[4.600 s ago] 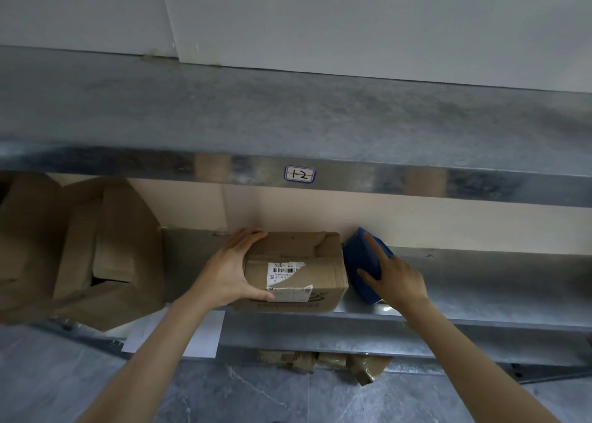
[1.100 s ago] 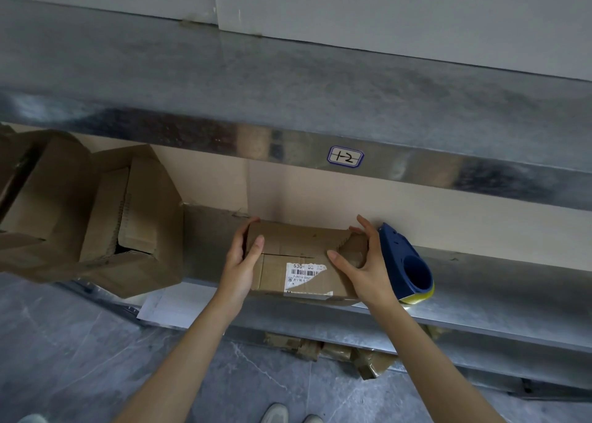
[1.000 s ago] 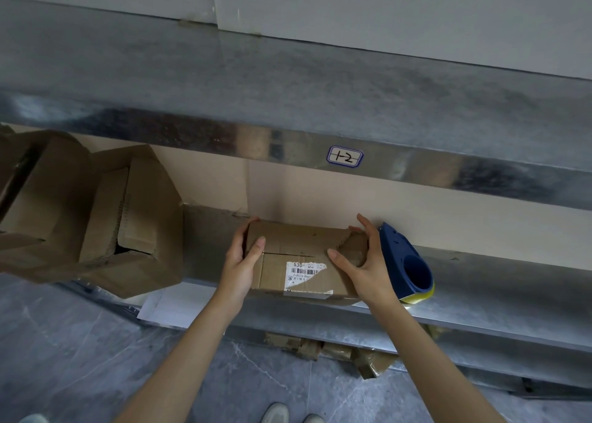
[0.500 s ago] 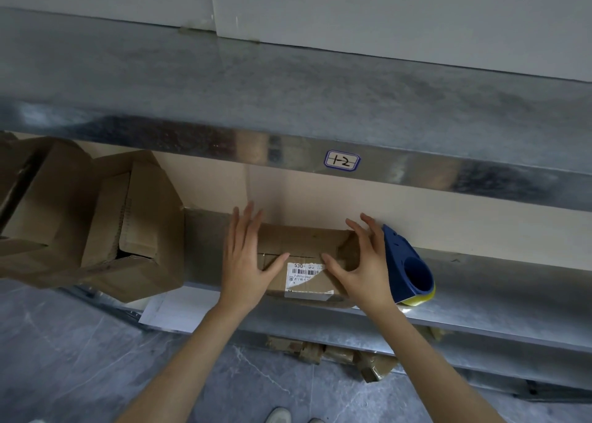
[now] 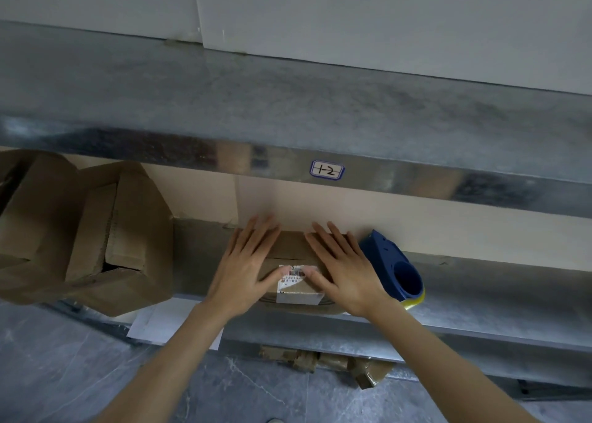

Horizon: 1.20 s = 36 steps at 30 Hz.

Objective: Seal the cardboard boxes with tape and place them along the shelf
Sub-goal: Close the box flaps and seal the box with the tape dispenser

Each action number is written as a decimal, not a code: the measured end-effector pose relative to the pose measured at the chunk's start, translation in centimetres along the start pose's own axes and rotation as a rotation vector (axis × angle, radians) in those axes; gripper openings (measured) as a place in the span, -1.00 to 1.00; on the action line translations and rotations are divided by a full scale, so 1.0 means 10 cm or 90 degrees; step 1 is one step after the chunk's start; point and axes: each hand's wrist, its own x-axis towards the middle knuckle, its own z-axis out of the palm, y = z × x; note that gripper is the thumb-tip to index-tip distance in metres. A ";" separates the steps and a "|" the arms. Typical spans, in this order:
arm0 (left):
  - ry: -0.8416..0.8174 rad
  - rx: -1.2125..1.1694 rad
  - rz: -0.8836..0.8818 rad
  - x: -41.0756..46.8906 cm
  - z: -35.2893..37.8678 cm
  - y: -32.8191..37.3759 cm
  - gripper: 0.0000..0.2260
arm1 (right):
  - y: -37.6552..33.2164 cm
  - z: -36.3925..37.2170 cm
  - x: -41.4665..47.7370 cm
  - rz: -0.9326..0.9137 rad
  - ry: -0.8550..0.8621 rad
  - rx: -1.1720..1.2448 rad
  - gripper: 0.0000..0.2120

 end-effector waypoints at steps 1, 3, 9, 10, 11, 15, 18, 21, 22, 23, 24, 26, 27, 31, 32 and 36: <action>0.007 -0.036 -0.023 0.00 0.01 0.01 -0.27 | 0.00 0.02 0.01 0.020 0.007 0.011 -0.33; 0.008 -0.114 -0.078 0.01 0.03 0.02 -0.30 | -0.01 0.05 0.02 0.057 0.028 0.045 -0.32; 0.018 -0.325 -0.173 0.10 0.08 -0.01 -0.42 | 0.04 0.06 0.10 0.203 0.093 0.372 -0.37; 0.024 -0.368 -0.183 0.10 0.09 -0.02 -0.46 | 0.05 0.07 0.10 0.212 0.105 0.410 -0.38; 0.028 -0.415 -0.199 0.10 0.10 -0.02 -0.49 | 0.05 0.07 0.09 0.220 0.115 0.443 -0.39; 0.044 -0.617 -0.264 0.09 0.09 -0.02 -0.55 | 0.04 0.07 0.06 0.264 0.162 0.601 -0.48; 0.045 -0.641 -0.257 0.08 0.09 -0.03 -0.55 | 0.02 0.06 0.05 0.289 0.173 0.663 -0.53; 0.049 -0.656 -0.269 0.08 0.11 -0.04 -0.50 | 0.01 0.06 0.04 0.318 0.161 0.742 -0.61; 0.050 -0.666 -0.278 0.07 0.11 -0.04 -0.50 | 0.02 0.06 0.04 0.323 0.158 0.763 -0.64; 0.049 -0.683 -0.290 0.06 0.10 -0.04 -0.51 | 0.02 0.07 0.04 0.324 0.157 0.773 -0.65; 0.047 -0.700 -0.302 0.06 0.09 -0.03 -0.52 | 0.02 0.07 0.04 0.324 0.158 0.777 -0.66; 0.046 -0.711 -0.313 0.05 0.09 -0.03 -0.53 | 0.02 0.08 0.03 0.324 0.162 0.781 -0.65; 0.047 -0.706 -0.309 0.04 0.10 -0.03 -0.53 | 0.01 0.08 0.03 0.324 0.162 0.779 -0.64; 0.055 -0.667 -0.292 0.06 0.10 -0.03 -0.59 | 0.03 0.09 0.05 0.328 0.170 0.764 -0.68; 0.067 -0.642 -0.284 0.06 0.09 -0.02 -0.61 | 0.03 0.09 0.06 0.330 0.173 0.760 -0.69; 0.130 -0.549 -0.261 0.04 0.05 0.02 -0.64 | 0.04 0.09 0.06 0.342 0.175 0.742 -0.74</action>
